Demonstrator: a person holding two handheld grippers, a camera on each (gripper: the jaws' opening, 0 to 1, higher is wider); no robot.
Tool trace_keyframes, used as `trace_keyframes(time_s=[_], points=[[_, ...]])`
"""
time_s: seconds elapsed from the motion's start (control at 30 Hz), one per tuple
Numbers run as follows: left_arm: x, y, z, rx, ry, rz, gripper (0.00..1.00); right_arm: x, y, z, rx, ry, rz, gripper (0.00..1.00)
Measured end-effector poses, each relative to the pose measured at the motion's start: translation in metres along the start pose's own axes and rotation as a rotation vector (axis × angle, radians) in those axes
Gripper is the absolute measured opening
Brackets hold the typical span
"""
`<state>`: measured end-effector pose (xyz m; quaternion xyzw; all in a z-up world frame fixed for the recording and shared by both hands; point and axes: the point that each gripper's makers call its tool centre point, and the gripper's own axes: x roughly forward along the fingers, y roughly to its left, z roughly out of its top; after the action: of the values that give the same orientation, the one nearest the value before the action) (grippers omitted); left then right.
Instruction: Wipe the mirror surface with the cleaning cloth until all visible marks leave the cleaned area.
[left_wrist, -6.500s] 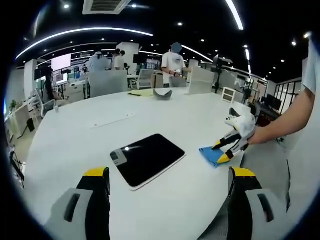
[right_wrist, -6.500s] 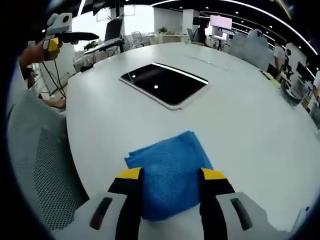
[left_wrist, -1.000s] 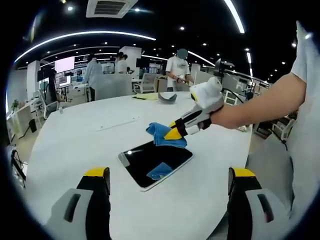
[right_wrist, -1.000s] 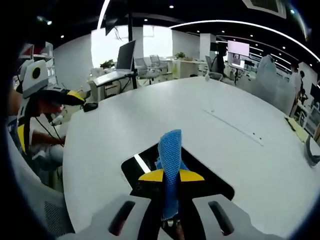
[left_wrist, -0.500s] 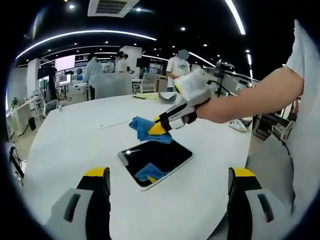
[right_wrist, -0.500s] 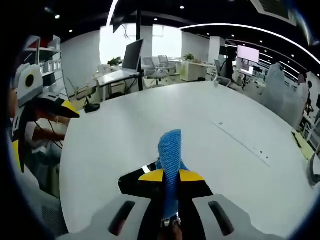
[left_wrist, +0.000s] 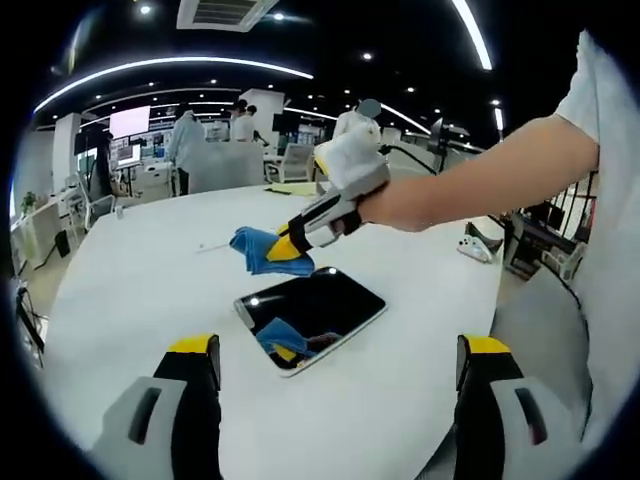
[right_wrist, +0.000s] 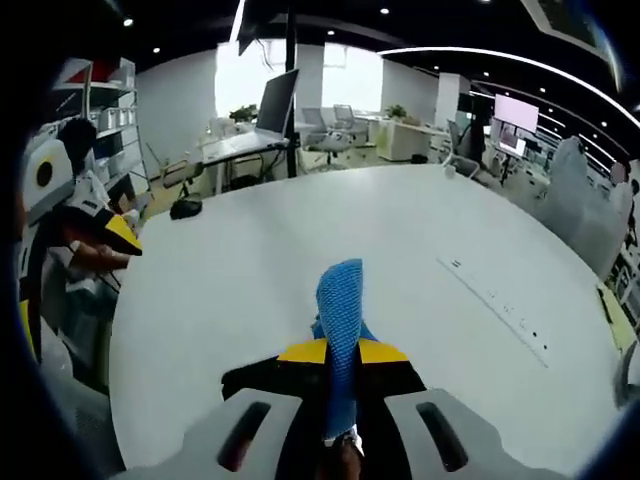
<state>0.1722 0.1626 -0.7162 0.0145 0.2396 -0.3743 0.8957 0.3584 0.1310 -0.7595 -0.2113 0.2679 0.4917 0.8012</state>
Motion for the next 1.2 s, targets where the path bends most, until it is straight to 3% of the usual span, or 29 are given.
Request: trace_keyframes(time_s=[0.2,0.43,1.2], points=[[0.004,0.003,-0.001,0.000,0.006,0.003,0.99,0.015,-0.008,0.007,0.027,-0.002,0.016,0.04],[0.005,0.007,-0.002,-0.012,-0.002,0.005,0.99,0.027,0.001,-0.001,0.016,0.011,0.032,0.04],[0.011,0.016,-0.010,-0.053,0.009,-0.005,0.98,0.055,-0.003,-0.015,0.091,-0.006,0.024,0.04]])
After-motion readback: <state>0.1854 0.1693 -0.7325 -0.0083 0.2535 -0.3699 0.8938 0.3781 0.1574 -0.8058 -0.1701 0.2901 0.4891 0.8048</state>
